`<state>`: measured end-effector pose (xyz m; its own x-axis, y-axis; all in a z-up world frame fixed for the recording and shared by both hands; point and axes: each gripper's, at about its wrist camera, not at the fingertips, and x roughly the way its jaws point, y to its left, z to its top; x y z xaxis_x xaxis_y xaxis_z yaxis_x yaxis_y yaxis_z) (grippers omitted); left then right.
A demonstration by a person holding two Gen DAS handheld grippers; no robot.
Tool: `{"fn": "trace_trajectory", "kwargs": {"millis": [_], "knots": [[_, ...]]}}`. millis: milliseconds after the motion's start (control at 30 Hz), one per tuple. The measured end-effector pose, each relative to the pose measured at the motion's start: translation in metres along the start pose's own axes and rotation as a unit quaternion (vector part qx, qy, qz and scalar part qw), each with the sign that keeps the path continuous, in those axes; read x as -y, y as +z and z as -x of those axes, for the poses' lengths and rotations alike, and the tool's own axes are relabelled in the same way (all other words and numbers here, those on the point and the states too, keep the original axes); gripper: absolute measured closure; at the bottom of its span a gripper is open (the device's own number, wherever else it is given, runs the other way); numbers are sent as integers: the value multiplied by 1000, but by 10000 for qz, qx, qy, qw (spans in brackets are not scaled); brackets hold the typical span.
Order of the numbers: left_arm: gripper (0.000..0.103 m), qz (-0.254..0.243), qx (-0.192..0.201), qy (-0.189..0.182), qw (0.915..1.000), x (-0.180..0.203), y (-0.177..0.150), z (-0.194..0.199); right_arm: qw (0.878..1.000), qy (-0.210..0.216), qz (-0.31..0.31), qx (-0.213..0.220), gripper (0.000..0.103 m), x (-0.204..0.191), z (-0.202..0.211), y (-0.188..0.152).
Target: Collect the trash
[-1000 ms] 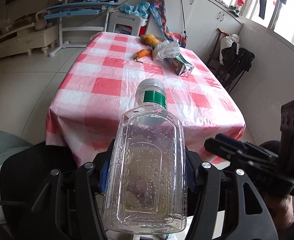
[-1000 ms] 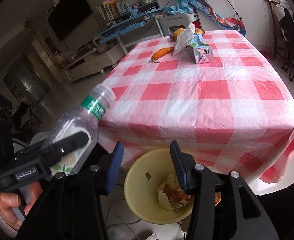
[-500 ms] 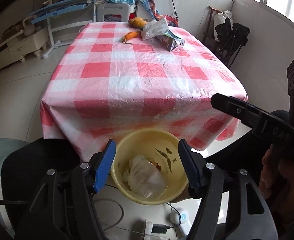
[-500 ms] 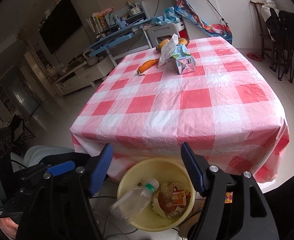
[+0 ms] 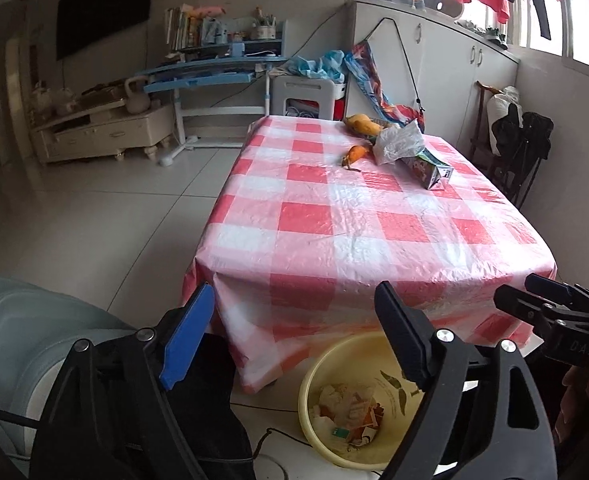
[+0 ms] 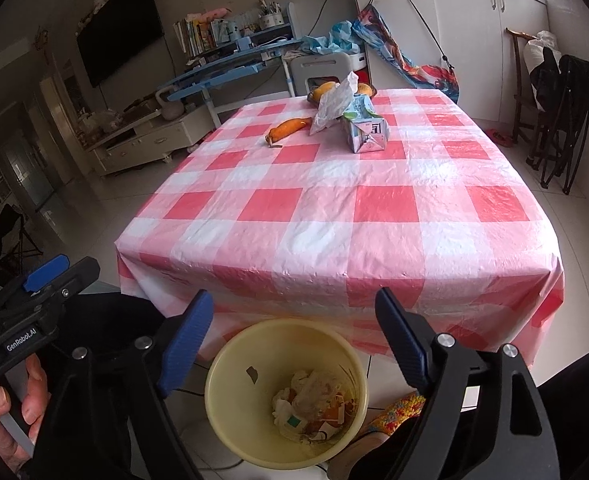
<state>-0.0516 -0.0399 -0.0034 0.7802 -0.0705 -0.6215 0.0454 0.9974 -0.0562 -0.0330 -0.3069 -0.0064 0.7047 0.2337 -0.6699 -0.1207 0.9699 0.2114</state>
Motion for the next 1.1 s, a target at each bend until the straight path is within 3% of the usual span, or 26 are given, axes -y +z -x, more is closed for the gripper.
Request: {"fn": "trace_trajectory", "kwargs": {"millis": [333,1100], "knots": [[24,104,-102,-3,9999,-2,-4,-11,9996,-221,172,57,18,-5,-1,-1],[22,166,-164,39,9997,-3,-8,-17,9995,-242,214,22,16,-5,-2,-2]]}}
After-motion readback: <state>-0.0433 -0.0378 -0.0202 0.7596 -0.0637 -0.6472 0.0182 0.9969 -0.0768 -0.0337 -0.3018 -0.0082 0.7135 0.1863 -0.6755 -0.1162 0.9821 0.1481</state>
